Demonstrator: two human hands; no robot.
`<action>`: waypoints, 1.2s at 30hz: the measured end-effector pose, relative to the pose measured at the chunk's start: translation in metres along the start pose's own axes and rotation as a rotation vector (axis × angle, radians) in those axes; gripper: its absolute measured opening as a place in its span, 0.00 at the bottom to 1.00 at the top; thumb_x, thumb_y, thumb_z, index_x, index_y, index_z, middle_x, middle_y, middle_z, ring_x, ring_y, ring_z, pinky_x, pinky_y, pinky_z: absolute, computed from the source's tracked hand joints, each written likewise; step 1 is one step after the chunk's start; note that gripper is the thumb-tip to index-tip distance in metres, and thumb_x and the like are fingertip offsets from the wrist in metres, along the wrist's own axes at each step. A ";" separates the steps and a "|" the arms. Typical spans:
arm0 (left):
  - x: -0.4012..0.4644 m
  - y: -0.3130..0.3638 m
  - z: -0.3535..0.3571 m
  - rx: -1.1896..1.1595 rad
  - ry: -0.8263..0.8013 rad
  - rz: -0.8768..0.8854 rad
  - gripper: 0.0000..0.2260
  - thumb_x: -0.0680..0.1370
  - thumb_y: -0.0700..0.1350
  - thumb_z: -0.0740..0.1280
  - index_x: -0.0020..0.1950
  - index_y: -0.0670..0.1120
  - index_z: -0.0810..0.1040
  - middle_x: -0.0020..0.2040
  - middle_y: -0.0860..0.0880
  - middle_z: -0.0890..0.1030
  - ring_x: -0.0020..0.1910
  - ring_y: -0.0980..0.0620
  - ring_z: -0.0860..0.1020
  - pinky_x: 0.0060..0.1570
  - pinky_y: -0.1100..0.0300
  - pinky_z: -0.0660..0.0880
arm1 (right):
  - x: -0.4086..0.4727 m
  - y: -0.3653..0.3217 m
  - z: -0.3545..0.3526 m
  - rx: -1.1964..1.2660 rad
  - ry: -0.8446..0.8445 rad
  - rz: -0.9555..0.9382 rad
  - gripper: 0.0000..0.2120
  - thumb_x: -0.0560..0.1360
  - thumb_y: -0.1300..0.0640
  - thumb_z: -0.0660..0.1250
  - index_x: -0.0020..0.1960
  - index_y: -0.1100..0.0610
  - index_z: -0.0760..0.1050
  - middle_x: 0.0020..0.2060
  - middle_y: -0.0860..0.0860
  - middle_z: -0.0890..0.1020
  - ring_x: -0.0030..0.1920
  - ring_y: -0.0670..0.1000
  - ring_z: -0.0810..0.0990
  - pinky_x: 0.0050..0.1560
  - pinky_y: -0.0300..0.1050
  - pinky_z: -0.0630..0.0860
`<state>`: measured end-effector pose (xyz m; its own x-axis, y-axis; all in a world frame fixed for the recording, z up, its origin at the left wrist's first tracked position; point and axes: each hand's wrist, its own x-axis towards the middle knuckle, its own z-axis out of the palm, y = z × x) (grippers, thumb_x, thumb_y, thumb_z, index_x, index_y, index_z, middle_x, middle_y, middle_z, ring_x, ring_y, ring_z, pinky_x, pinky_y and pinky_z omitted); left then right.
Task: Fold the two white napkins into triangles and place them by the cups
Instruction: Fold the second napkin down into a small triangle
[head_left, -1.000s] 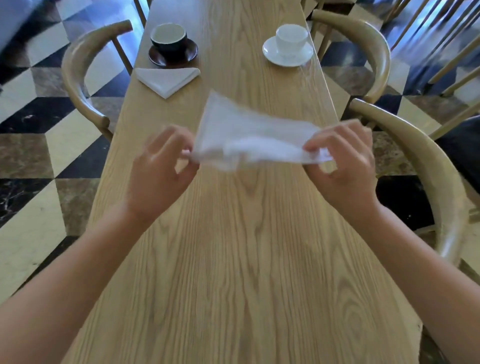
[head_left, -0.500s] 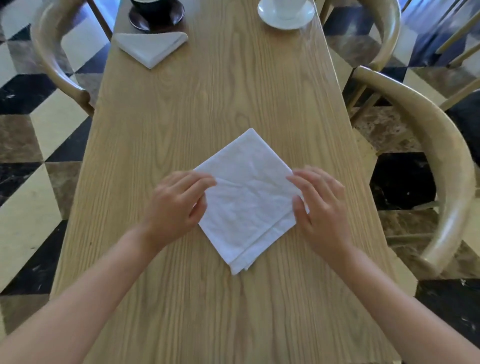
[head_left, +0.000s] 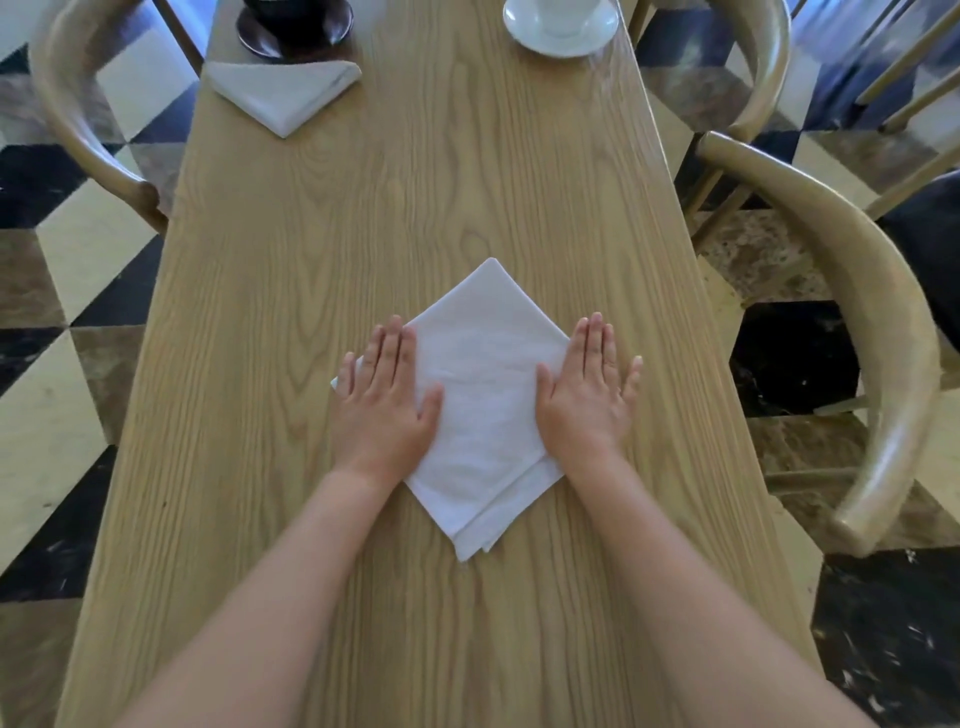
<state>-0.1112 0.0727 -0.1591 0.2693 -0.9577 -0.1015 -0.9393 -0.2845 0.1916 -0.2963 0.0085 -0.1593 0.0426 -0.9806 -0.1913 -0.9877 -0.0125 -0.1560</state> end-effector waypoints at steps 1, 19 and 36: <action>0.000 0.002 0.000 -0.001 -0.004 -0.007 0.36 0.72 0.61 0.38 0.77 0.46 0.45 0.78 0.51 0.45 0.76 0.55 0.44 0.72 0.54 0.38 | 0.001 -0.004 -0.003 -0.010 0.009 -0.009 0.31 0.80 0.44 0.43 0.75 0.58 0.37 0.76 0.49 0.39 0.75 0.47 0.36 0.71 0.55 0.31; -0.015 0.000 0.000 -0.023 0.024 -0.012 0.34 0.73 0.62 0.39 0.75 0.46 0.38 0.76 0.51 0.38 0.75 0.55 0.39 0.71 0.57 0.33 | 0.100 -0.077 -0.006 0.029 0.031 -0.422 0.27 0.80 0.47 0.45 0.77 0.55 0.46 0.77 0.48 0.47 0.76 0.47 0.43 0.73 0.55 0.38; -0.029 0.001 -0.009 -0.071 -0.096 -0.010 0.37 0.71 0.64 0.36 0.75 0.46 0.34 0.77 0.50 0.36 0.75 0.55 0.35 0.72 0.56 0.32 | -0.009 0.053 -0.023 -0.090 -0.010 -0.425 0.30 0.78 0.39 0.42 0.75 0.48 0.35 0.76 0.46 0.40 0.74 0.47 0.35 0.71 0.61 0.34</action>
<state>-0.1179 0.0999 -0.1472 0.2542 -0.9470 -0.1966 -0.9183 -0.3001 0.2581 -0.3524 0.0120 -0.1435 0.4492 -0.8827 -0.1380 -0.8913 -0.4321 -0.1377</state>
